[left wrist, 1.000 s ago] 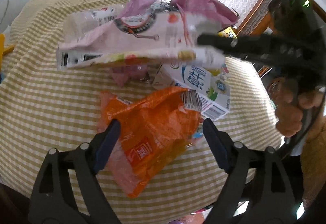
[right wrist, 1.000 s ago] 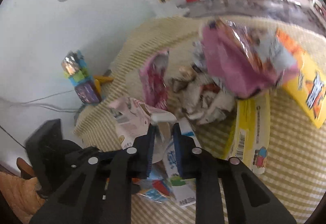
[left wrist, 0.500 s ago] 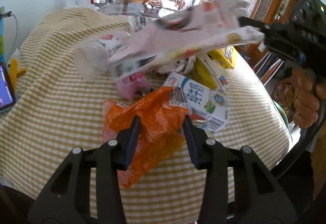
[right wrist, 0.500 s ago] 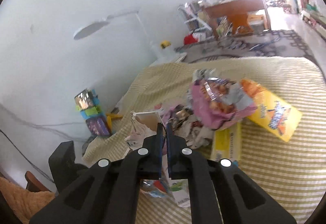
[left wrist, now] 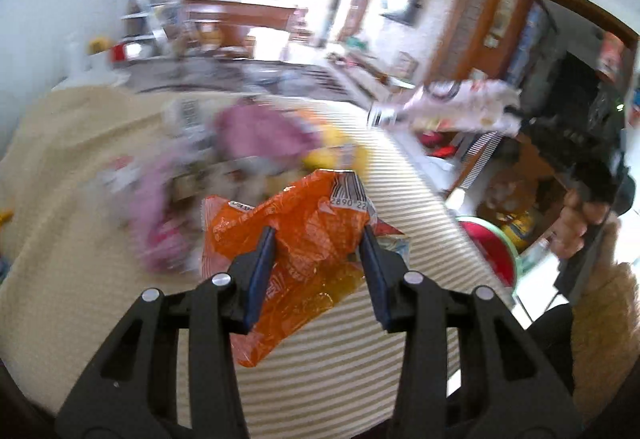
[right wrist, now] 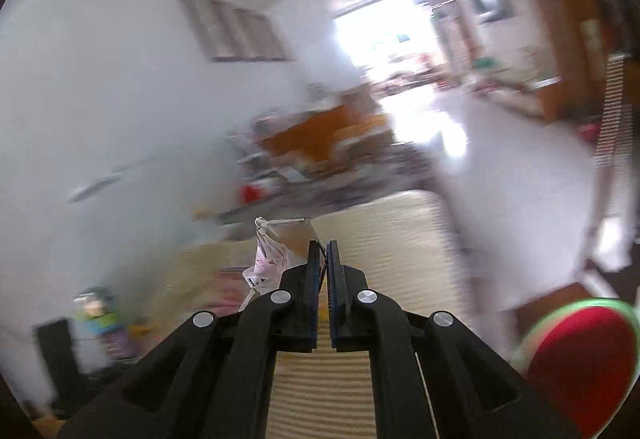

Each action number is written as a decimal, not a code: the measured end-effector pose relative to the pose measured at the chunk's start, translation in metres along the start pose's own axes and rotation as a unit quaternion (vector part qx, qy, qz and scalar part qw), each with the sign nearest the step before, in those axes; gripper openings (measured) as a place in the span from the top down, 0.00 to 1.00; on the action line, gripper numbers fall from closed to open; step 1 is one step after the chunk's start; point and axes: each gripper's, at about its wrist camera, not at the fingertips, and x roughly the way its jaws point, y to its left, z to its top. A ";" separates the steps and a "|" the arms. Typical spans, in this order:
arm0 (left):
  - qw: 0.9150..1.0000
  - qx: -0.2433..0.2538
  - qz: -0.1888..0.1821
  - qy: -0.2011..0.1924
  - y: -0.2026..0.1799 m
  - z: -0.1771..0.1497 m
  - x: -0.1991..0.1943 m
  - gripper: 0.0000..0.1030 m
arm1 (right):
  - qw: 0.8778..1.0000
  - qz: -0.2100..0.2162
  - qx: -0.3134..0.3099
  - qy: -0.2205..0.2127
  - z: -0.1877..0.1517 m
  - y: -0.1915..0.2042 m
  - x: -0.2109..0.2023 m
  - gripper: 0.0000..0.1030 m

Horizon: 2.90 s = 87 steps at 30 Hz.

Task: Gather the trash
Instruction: 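Carry both held bags to the red bucket and open both tools to drop them, then grasp the pink plastic bag with the left tool while the right tool returns to the table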

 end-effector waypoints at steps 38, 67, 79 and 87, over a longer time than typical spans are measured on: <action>0.970 0.152 -0.159 0.101 -0.249 0.020 0.184 0.30 | 0.898 -0.420 0.129 0.026 -0.021 -0.160 -0.058 0.50; 0.980 -0.031 0.166 0.105 0.124 0.033 0.061 0.31 | 0.963 -0.242 -0.012 0.114 -0.027 -0.016 0.075 0.42; 0.971 -0.122 0.145 0.147 0.174 0.013 0.090 0.75 | 0.985 -0.126 -0.021 0.120 -0.030 0.035 0.117 0.42; 0.981 -0.107 0.142 0.079 0.142 0.002 0.025 0.86 | 0.986 -0.059 -0.080 0.135 -0.039 0.079 0.129 0.42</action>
